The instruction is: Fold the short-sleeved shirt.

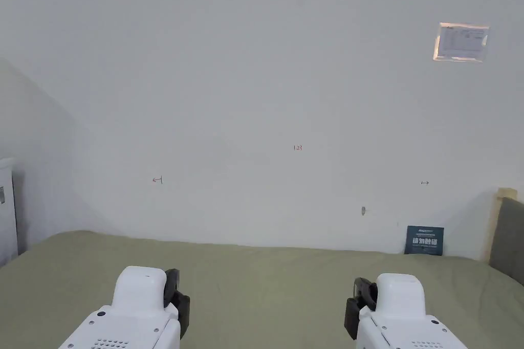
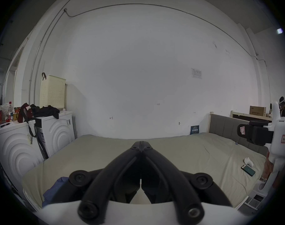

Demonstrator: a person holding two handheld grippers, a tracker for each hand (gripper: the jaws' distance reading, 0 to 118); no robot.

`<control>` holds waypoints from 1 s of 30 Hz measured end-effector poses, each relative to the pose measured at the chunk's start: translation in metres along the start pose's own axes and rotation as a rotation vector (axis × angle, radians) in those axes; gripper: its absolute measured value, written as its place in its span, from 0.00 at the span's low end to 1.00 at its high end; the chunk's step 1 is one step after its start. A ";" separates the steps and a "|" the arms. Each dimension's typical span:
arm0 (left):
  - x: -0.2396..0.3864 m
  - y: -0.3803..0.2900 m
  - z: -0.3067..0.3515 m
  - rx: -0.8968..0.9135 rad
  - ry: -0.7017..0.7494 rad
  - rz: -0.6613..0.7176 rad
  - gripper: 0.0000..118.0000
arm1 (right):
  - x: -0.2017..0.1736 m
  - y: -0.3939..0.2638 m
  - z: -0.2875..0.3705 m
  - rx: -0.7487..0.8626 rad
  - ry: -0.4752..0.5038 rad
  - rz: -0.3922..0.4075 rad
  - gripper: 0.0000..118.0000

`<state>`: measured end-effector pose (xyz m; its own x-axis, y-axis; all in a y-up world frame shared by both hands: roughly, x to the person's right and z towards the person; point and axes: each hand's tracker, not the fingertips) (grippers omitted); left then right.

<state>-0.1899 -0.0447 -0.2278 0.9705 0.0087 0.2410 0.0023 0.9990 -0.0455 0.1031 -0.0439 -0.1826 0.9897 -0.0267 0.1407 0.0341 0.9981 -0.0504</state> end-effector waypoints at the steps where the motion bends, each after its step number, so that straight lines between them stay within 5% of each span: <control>1: 0.000 0.000 0.000 -0.002 -0.005 0.002 0.00 | 0.001 0.002 -0.002 -0.003 0.003 -0.001 0.01; 6: -0.020 0.000 0.010 -0.015 0.062 -0.014 0.00 | -0.018 0.001 -0.004 -0.018 0.039 -0.001 0.01; 16: -0.126 -0.012 0.080 -0.052 0.339 0.019 0.00 | -0.165 -0.035 -0.011 -0.090 0.407 0.062 0.01; 20: -0.158 -0.026 0.090 -0.144 0.304 0.086 0.00 | -0.194 -0.052 -0.015 -0.154 0.506 0.021 0.01; 28: -0.226 -0.122 -0.010 -0.705 0.269 0.110 0.00 | -0.204 -0.080 -0.041 -0.245 0.524 0.059 0.01; 30: -0.244 -0.155 -0.036 -0.788 0.150 0.232 0.00 | -0.204 -0.086 -0.051 -0.260 0.504 0.080 0.01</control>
<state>-0.4182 -0.2033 -0.3146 0.9887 0.1491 0.0132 -0.0877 0.6483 -0.7563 -0.0944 -0.1275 -0.2576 0.9326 -0.0383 -0.3588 -0.0732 0.9536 -0.2922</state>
